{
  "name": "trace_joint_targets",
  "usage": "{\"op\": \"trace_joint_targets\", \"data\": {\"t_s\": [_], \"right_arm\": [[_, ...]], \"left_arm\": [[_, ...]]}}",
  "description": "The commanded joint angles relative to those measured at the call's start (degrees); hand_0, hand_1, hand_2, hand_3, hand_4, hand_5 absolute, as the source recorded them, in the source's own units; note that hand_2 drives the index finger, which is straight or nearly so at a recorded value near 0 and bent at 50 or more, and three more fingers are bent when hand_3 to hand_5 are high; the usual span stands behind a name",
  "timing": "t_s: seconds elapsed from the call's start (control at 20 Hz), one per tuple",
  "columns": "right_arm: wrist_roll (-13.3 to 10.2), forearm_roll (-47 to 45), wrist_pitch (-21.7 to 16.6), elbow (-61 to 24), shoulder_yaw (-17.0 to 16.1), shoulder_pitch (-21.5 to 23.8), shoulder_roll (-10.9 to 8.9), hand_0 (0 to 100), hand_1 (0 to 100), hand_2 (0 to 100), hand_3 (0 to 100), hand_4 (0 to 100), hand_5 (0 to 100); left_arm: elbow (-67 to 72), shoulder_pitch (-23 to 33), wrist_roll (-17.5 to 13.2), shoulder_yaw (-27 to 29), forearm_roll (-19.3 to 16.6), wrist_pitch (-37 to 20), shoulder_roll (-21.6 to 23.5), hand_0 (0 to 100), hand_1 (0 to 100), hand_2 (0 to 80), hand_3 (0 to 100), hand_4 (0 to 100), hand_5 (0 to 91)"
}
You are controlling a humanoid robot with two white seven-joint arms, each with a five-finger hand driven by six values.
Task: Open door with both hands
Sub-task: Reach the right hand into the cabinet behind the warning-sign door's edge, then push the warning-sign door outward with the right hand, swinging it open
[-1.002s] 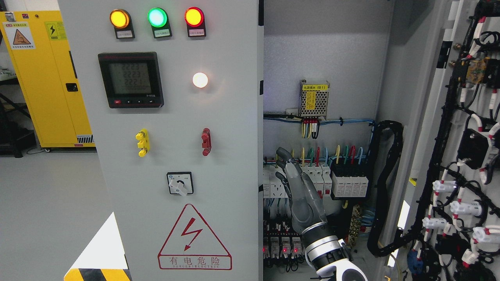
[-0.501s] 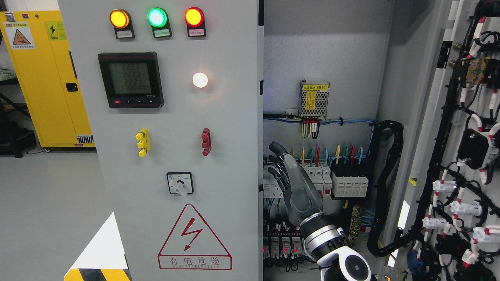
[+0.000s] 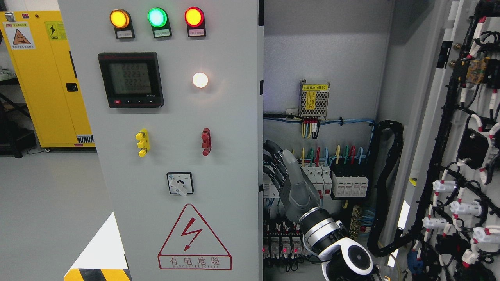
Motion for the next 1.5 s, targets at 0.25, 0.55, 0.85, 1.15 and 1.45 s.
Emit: {"op": "trace_joint_targets", "data": {"t_s": [0.25,0.55,0.85,1.15,1.45], "right_arm": [[2.82,-5.59,0.37,4.70,-0.15,-2.28,-2.38,21,11,0,0,0,0],[8.88,-5.85,0.46,5.31,-0.50,-3.24,-2.38,21,11,0,0,0,0],[13.37,-5.94,2.04,6.81,-0.50,-4.65,-2.21,21,11,0,0,0,0],[15.65,-5.94,2.66,9.36,-1.37,-6.14,-1.94,21,11,0,0,0,0],[19.17,-5.94,3.80,10.59,-2.96,-6.93,-2.21,21,11,0,0,0,0]], "left_arm": [[-0.04,0.00,0.05,0.05,0.02,0.00,-0.12,32,19,0.0,0,0,0.0],[-0.04,0.00,0.05,0.05,0.02,0.00,0.06,32,19,0.0,0,0,0.0],[-0.04,0.00,0.05,0.05,0.02,-0.09,-0.03,32,19,0.0,0,0,0.0],[-0.04,0.00,0.05,0.05,0.20,-0.09,-0.03,32,19,0.0,0,0,0.0],[-0.12,0.00,0.05,-0.04,0.11,-0.09,-0.12,32,19,0.0,0,0,0.0]]}}
